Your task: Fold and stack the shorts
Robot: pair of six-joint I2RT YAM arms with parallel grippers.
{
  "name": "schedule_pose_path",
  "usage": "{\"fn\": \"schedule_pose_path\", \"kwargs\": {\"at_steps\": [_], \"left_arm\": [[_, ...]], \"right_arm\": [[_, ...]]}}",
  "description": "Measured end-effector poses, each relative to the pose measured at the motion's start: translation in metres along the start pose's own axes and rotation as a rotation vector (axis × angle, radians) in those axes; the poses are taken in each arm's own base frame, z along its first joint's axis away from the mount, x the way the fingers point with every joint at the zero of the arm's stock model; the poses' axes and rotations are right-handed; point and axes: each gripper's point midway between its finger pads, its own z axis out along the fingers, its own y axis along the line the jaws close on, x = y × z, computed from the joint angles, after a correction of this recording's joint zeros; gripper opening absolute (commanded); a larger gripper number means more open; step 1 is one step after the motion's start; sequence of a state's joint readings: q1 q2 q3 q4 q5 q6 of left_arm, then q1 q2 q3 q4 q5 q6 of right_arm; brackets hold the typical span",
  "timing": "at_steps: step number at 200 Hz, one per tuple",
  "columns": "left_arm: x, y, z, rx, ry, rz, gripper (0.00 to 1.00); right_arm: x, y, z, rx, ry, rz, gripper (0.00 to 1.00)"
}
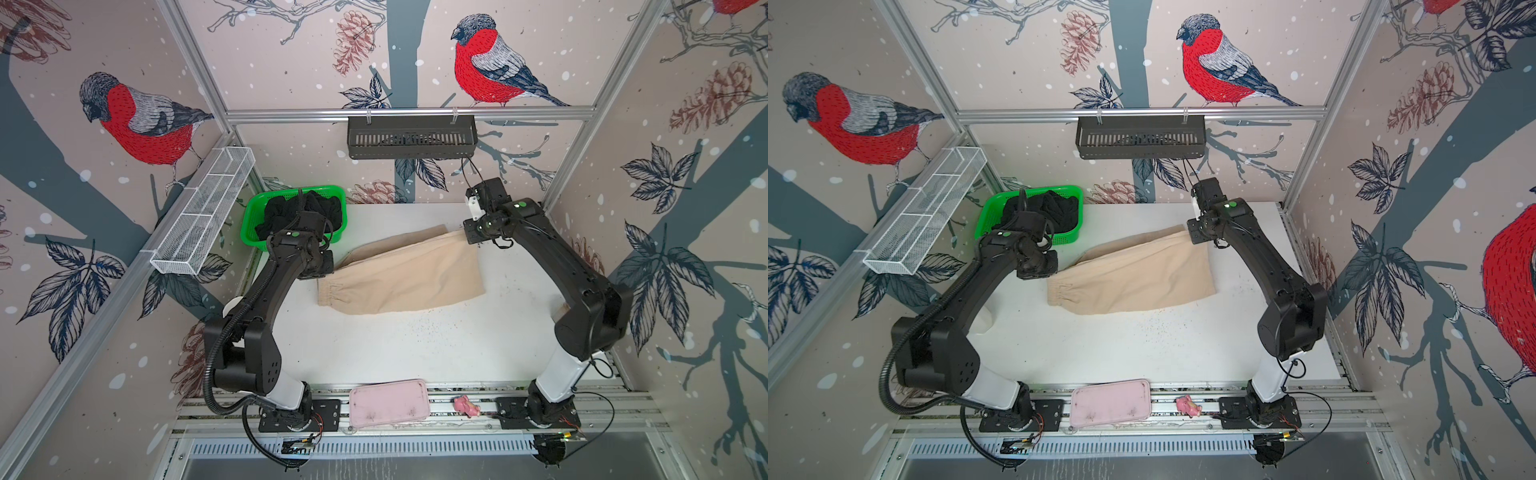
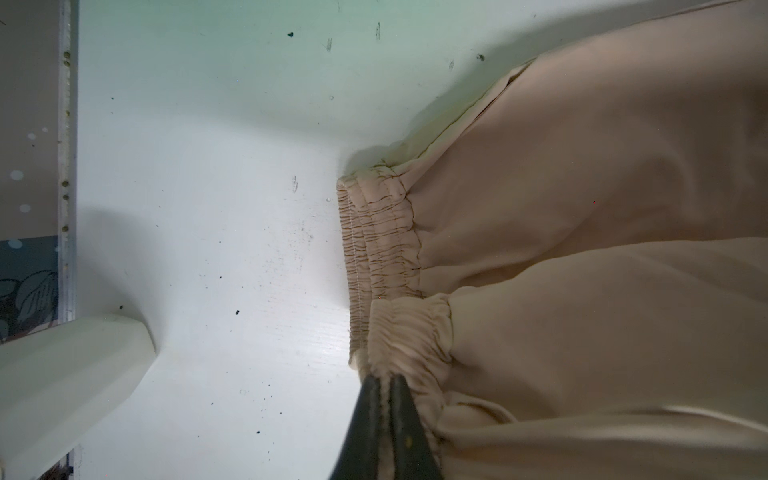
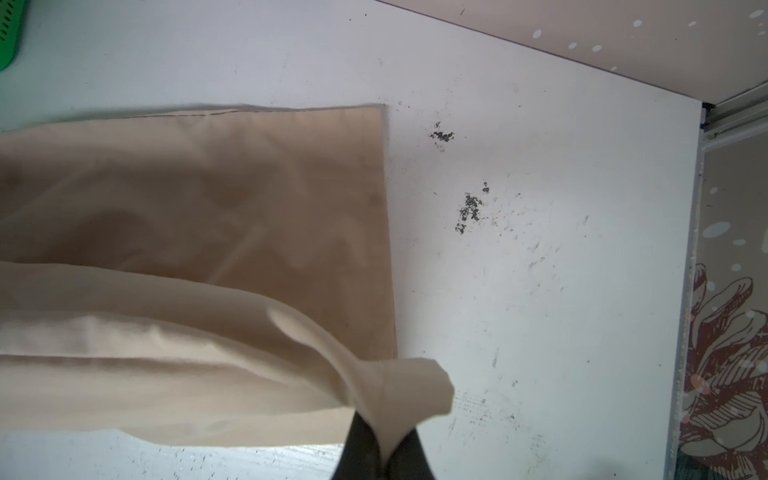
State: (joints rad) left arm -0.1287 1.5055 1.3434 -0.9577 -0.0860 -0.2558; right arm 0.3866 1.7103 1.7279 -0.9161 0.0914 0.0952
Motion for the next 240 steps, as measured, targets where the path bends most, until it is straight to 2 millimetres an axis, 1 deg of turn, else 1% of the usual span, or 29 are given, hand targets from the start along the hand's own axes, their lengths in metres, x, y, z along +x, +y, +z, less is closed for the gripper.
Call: {"fn": "schedule_pose_path", "kwargs": {"at_steps": [15, 33, 48, 65, 83, 99, 107, 121, 138, 156, 183, 211, 240], "left_arm": [[0.001, 0.003, -0.011, 0.0, -0.029, -0.003, 0.0], [0.01, 0.008, -0.022, -0.008, -0.043, -0.002, 0.0], [0.018, 0.012, -0.029, -0.008, -0.051, 0.002, 0.0], [0.024, 0.013, -0.034, -0.005, -0.059, 0.01, 0.0], [0.027, 0.013, -0.034, 0.003, -0.059, 0.011, 0.0], [0.028, 0.012, -0.033, 0.007, -0.053, 0.013, 0.0], [0.028, 0.011, -0.031, 0.007, -0.047, 0.013, 0.0], [0.026, 0.011, -0.025, 0.001, -0.027, 0.016, 0.0], [0.019, 0.008, -0.016, -0.003, -0.004, 0.021, 0.0], [0.01, 0.004, -0.004, -0.006, 0.015, 0.025, 0.0], [0.005, 0.0, 0.019, -0.011, 0.071, 0.027, 0.0], [-0.004, 0.001, 0.043, -0.017, 0.111, 0.015, 0.0], [-0.014, 0.007, 0.061, -0.016, 0.142, -0.007, 0.0]], "right_arm": [[0.012, 0.005, -0.019, 0.001, -0.013, -0.011, 0.0], [0.025, 0.013, -0.045, -0.005, -0.041, -0.032, 0.0], [0.029, 0.018, -0.068, -0.015, -0.084, -0.029, 0.0], [0.027, 0.023, -0.091, -0.027, -0.14, -0.03, 0.0], [0.025, 0.023, -0.103, -0.024, -0.163, -0.014, 0.01], [0.02, 0.024, -0.102, -0.022, -0.162, -0.016, 0.0], [0.016, 0.024, -0.098, -0.017, -0.157, -0.016, 0.01], [0.01, 0.023, -0.084, -0.009, -0.139, -0.013, 0.0], [0.001, 0.016, -0.06, -0.001, -0.099, -0.015, 0.01], [-0.014, 0.009, -0.035, 0.0, -0.07, -0.007, 0.01], [-0.034, 0.002, -0.001, -0.017, -0.03, -0.014, 0.0], [-0.042, -0.003, 0.041, -0.037, 0.039, -0.023, 0.01], [-0.054, -0.001, 0.07, -0.07, 0.068, -0.033, 0.01]]}}
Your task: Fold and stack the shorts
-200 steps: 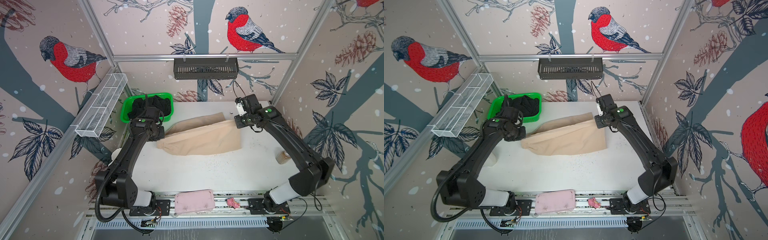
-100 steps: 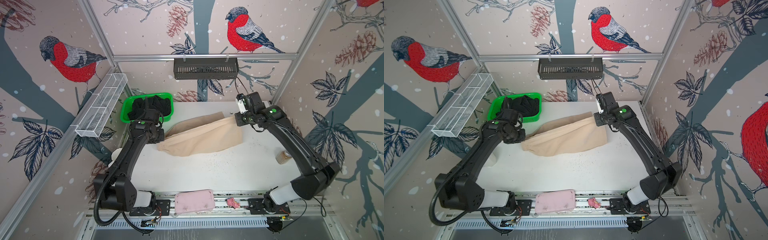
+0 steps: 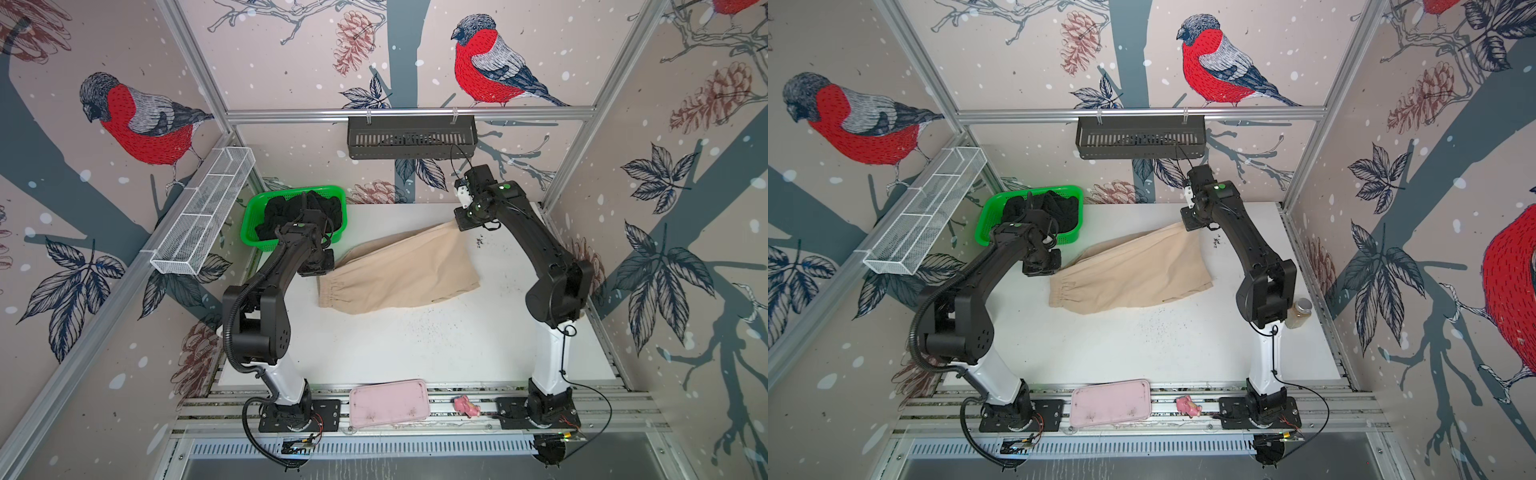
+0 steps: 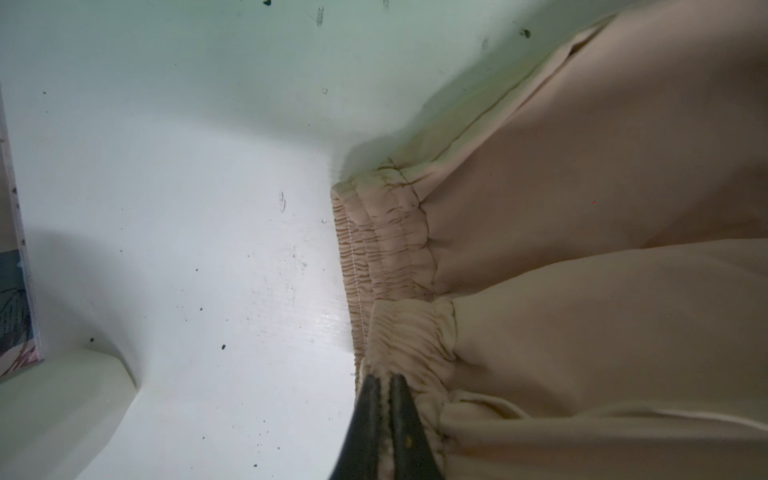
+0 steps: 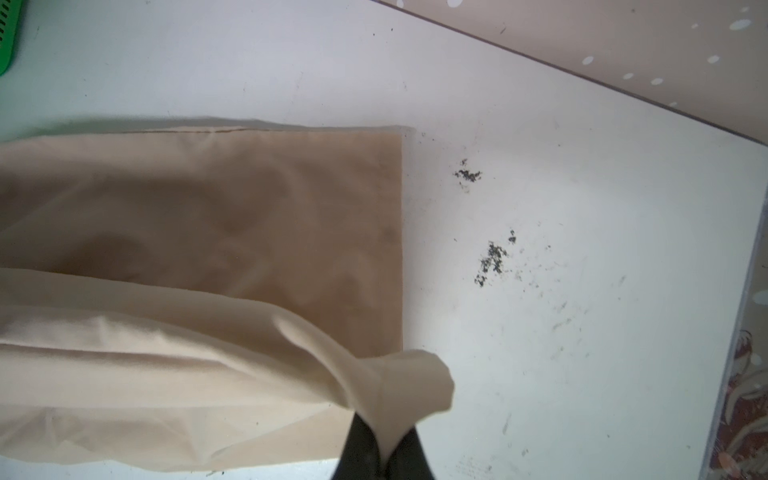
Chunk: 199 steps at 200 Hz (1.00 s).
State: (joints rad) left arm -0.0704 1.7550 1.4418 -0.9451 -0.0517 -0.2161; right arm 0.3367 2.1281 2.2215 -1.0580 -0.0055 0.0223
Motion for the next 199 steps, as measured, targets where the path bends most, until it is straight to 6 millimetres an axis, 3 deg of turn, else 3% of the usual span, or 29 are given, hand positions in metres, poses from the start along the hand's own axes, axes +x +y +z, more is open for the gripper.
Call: {"fn": "schedule_pose_path", "kwargs": {"at_steps": [41, 53, 66, 83, 90, 95, 98, 124, 152, 165, 180, 199], "left_arm": [[-0.021, 0.003, 0.028, 0.008, 0.033, -0.016, 0.0], [-0.025, 0.003, 0.037, 0.007, 0.043, -0.017, 0.01], [-0.029, 0.003, 0.044, 0.004, 0.045, -0.02, 0.31], [-0.031, 0.01, 0.052, -0.028, 0.051, -0.017, 0.44], [-0.032, 0.015, 0.055, -0.044, 0.051, -0.029, 0.65], [-0.033, 0.017, 0.057, -0.052, 0.052, -0.031, 0.94], [-0.033, 0.018, 0.057, -0.054, 0.052, -0.033, 0.98], [-0.046, 0.024, 0.052, -0.063, 0.012, -0.063, 0.98], [-0.074, 0.027, 0.029, -0.032, -0.082, -0.084, 0.98], [-0.082, 0.028, 0.016, -0.014, -0.125, -0.095, 0.98], [-0.086, 0.03, 0.001, 0.01, -0.161, -0.108, 0.98], [-0.086, 0.033, -0.016, 0.03, -0.193, -0.128, 0.98]], "right_arm": [[-0.011, -0.004, 0.044, -0.047, 0.026, 0.001, 0.01], [-0.007, -0.006, 0.055, -0.056, 0.045, 0.008, 0.07], [-0.003, -0.006, 0.063, -0.066, 0.058, 0.013, 0.21], [0.0, -0.008, 0.073, -0.061, 0.062, 0.022, 0.46], [0.001, -0.009, 0.078, -0.057, 0.058, 0.032, 0.49], [0.001, -0.009, 0.081, -0.058, 0.056, 0.038, 0.5], [0.002, -0.009, 0.083, -0.058, 0.055, 0.038, 0.52], [-0.004, -0.003, 0.091, -0.086, 0.015, 0.064, 0.71], [-0.024, -0.003, 0.072, -0.109, -0.083, 0.091, 0.76], [-0.025, -0.009, 0.059, -0.106, -0.113, 0.119, 0.77], [-0.008, -0.02, 0.051, -0.095, -0.112, 0.147, 0.78], [0.039, -0.034, 0.049, -0.064, -0.043, 0.206, 0.78]]}}
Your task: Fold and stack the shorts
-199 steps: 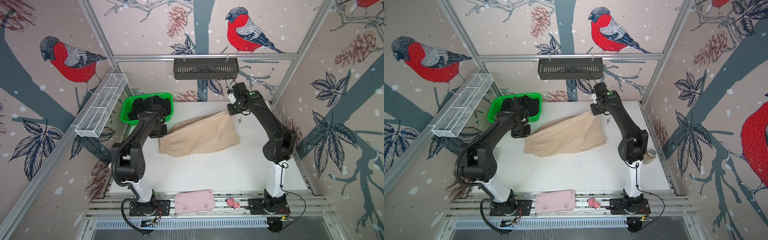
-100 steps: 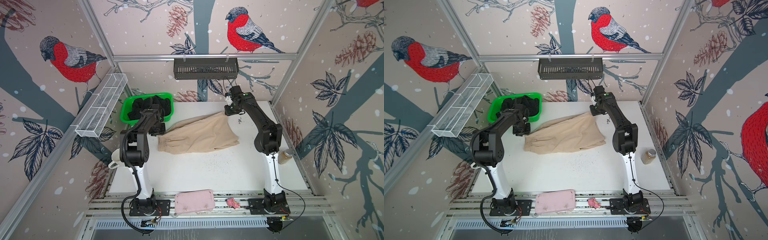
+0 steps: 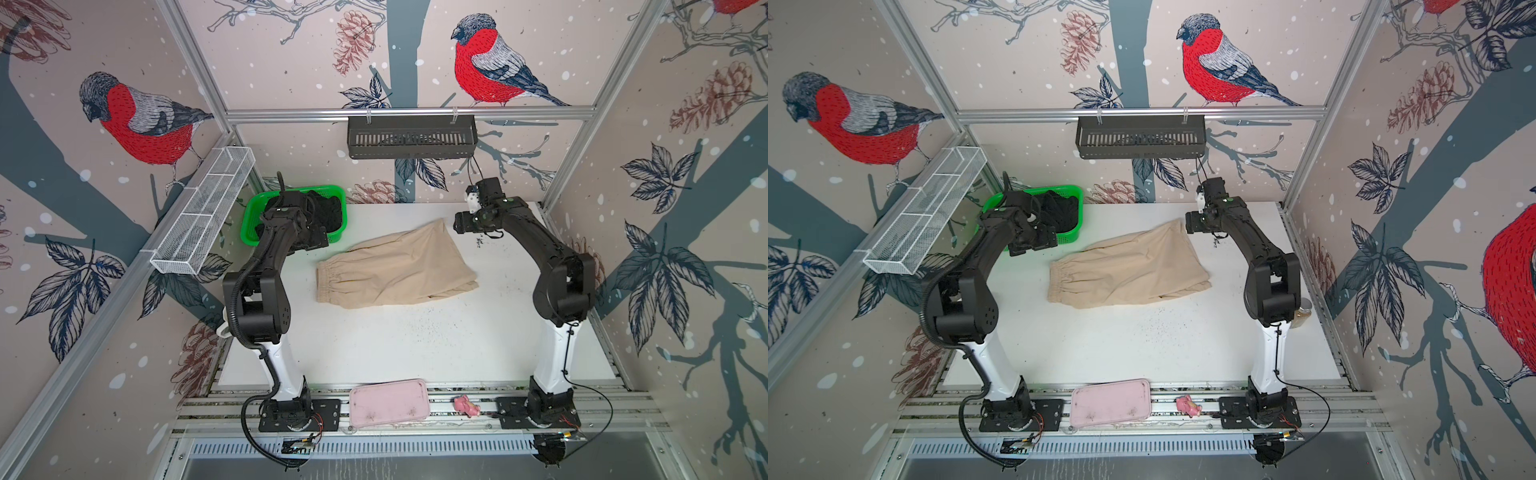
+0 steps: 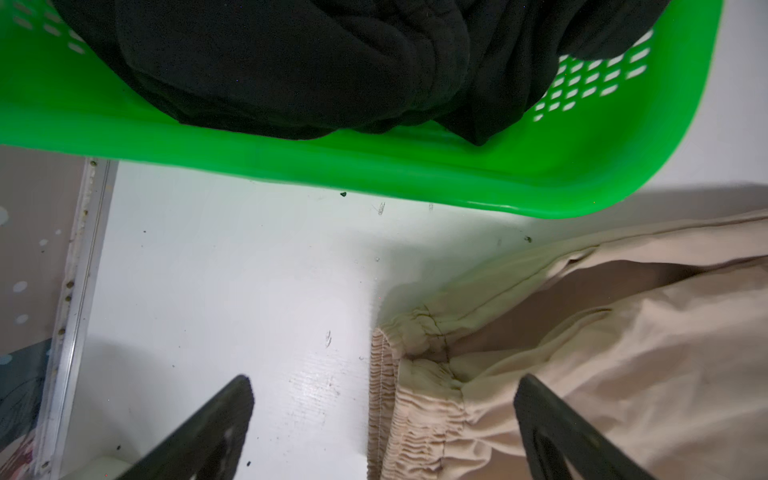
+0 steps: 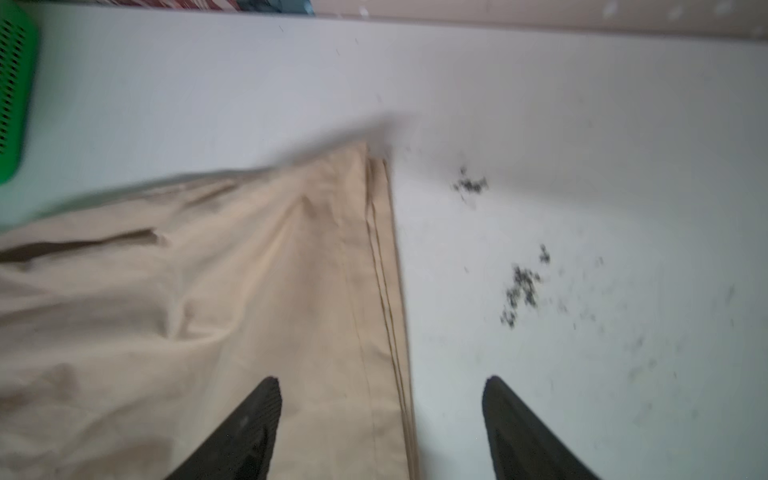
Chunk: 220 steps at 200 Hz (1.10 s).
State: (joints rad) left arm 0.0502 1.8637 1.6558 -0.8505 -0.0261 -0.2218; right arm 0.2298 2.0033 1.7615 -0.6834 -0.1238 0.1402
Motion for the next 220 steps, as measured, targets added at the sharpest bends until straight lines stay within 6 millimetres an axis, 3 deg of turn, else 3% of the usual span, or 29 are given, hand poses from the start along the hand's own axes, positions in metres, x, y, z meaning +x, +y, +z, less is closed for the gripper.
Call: {"fn": "schedule_pose_path", "kwargs": {"at_steps": [22, 39, 71, 96, 123, 147, 172, 220], "left_arm": [[0.007, -0.012, -0.012, 0.086, -0.012, 0.004, 0.97], [0.03, -0.035, -0.012, 0.217, 0.018, 0.034, 0.94], [0.074, -0.066, -0.003, 0.367, 0.097, 0.08, 0.9], [0.087, -0.08, 0.001, 0.418, 0.1, 0.114, 0.91], [0.089, -0.089, 0.004, 0.45, 0.082, 0.131, 0.93], [0.083, -0.091, 0.006, 0.457, 0.05, 0.137, 0.94], [0.081, -0.092, 0.011, 0.457, 0.042, 0.139, 0.96], [0.072, -0.092, 0.018, 0.441, 0.017, 0.13, 0.97]], "right_arm": [[0.051, -0.012, -0.003, 0.031, 0.064, 0.048, 0.76], [0.086, -0.013, -0.001, 0.032, 0.108, 0.067, 0.73], [0.126, -0.01, 0.012, 0.021, 0.164, 0.086, 0.68], [0.134, 0.0, 0.024, -0.007, 0.172, 0.071, 0.65], [0.136, -0.002, 0.033, -0.004, 0.175, 0.073, 0.53], [0.135, -0.002, 0.039, -0.006, 0.167, 0.072, 0.26], [0.132, -0.001, 0.039, -0.011, 0.161, 0.069, 0.03], [0.124, 0.011, 0.021, -0.025, 0.131, 0.061, 0.01]]}}
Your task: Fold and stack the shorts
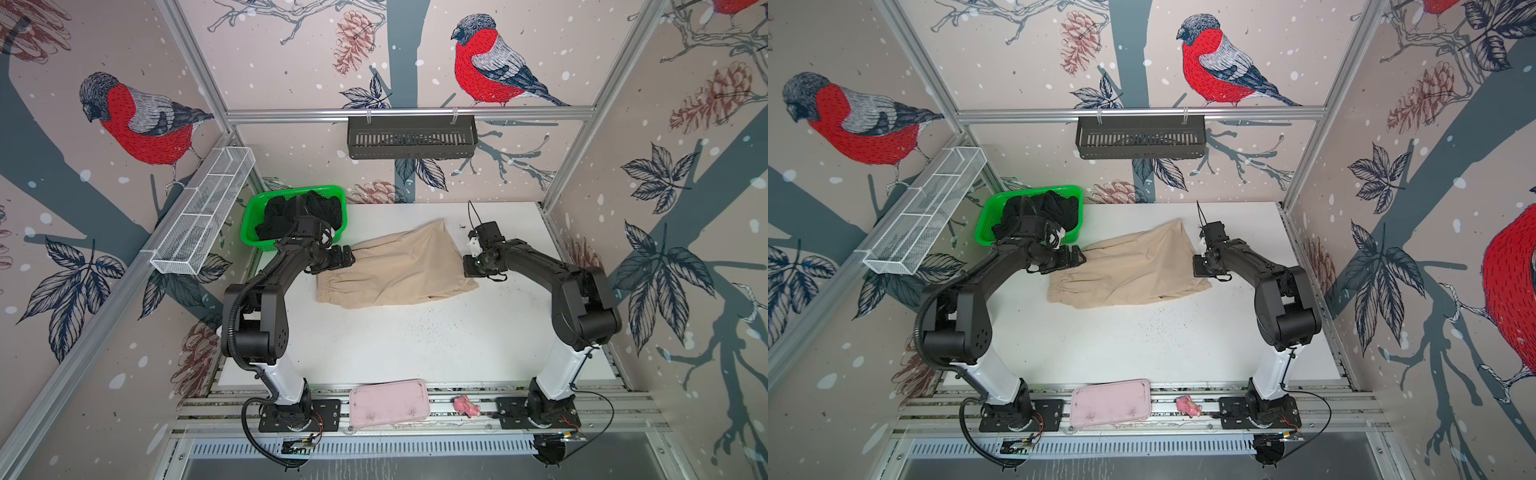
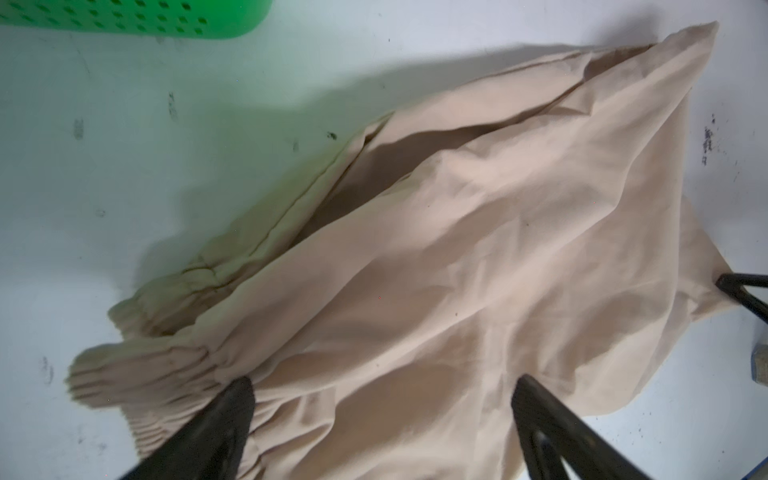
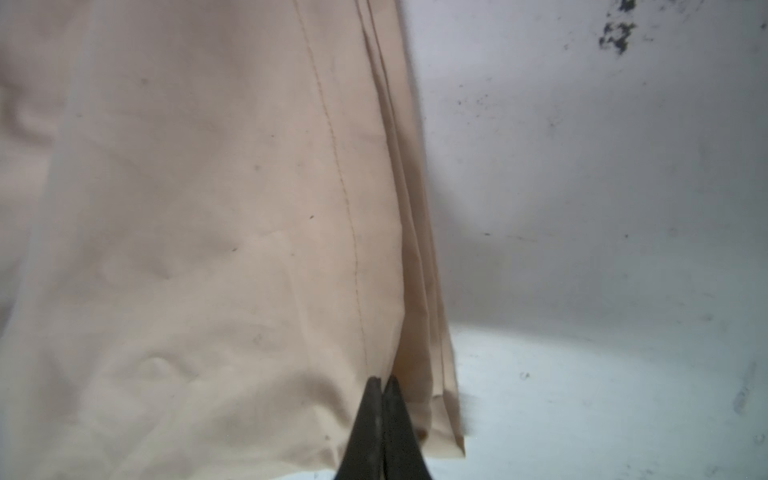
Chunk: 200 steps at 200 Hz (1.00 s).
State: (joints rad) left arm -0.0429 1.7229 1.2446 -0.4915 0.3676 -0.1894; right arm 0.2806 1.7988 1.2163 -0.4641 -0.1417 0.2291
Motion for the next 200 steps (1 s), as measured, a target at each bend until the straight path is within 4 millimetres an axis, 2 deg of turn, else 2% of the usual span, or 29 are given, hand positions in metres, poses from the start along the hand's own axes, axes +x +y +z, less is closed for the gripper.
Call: {"fn": "schedule_pose_path", "kwargs": {"at_steps": [29, 54, 57, 66, 81, 93, 108, 126, 139, 155, 167, 179, 200], "left_arm": [[-0.012, -0.006, 0.002, 0.034, -0.045, -0.012, 0.97], [-0.014, -0.002, 0.013, 0.029, -0.05, -0.02, 0.97], [-0.014, 0.0, 0.015, 0.025, -0.048, -0.021, 0.97], [-0.01, 0.005, 0.021, 0.007, -0.038, -0.029, 0.97], [-0.004, 0.011, 0.028, -0.007, -0.019, -0.039, 0.97], [-0.002, 0.014, 0.031, -0.023, -0.015, -0.041, 0.97], [-0.004, 0.011, 0.032, -0.02, -0.024, -0.034, 0.97], [-0.012, 0.003, 0.026, -0.01, -0.049, -0.028, 0.97], [-0.022, -0.007, 0.012, 0.004, -0.09, -0.008, 0.97], [-0.038, -0.022, -0.014, 0.024, -0.17, 0.024, 0.97], [-0.048, -0.029, -0.034, 0.025, -0.233, 0.043, 0.97], [-0.053, -0.028, -0.047, 0.002, -0.284, 0.042, 0.97], [-0.045, -0.017, -0.042, -0.014, -0.268, -0.003, 0.97]], "right_arm": [[0.013, 0.004, -0.014, 0.013, -0.006, 0.013, 0.02], [0.039, -0.001, -0.009, 0.022, 0.034, 0.042, 0.04], [0.043, -0.003, -0.007, 0.025, 0.045, 0.045, 0.06], [0.056, -0.008, -0.002, 0.037, 0.077, 0.059, 0.24], [0.067, -0.015, 0.004, 0.064, 0.105, 0.085, 0.35], [0.069, -0.017, 0.005, 0.067, 0.107, 0.088, 0.5], [0.056, -0.018, 0.003, 0.07, 0.083, 0.091, 0.54], [0.02, -0.015, -0.004, 0.075, 0.005, 0.079, 0.56], [-0.007, -0.006, -0.013, 0.07, -0.062, 0.05, 0.57], [-0.034, 0.016, -0.021, 0.037, -0.129, -0.004, 0.57], [-0.045, 0.033, -0.021, 0.013, -0.155, -0.046, 0.58], [-0.051, 0.052, -0.017, -0.02, -0.169, -0.082, 0.58], [-0.05, 0.078, -0.003, -0.08, -0.166, -0.116, 0.57]]}}
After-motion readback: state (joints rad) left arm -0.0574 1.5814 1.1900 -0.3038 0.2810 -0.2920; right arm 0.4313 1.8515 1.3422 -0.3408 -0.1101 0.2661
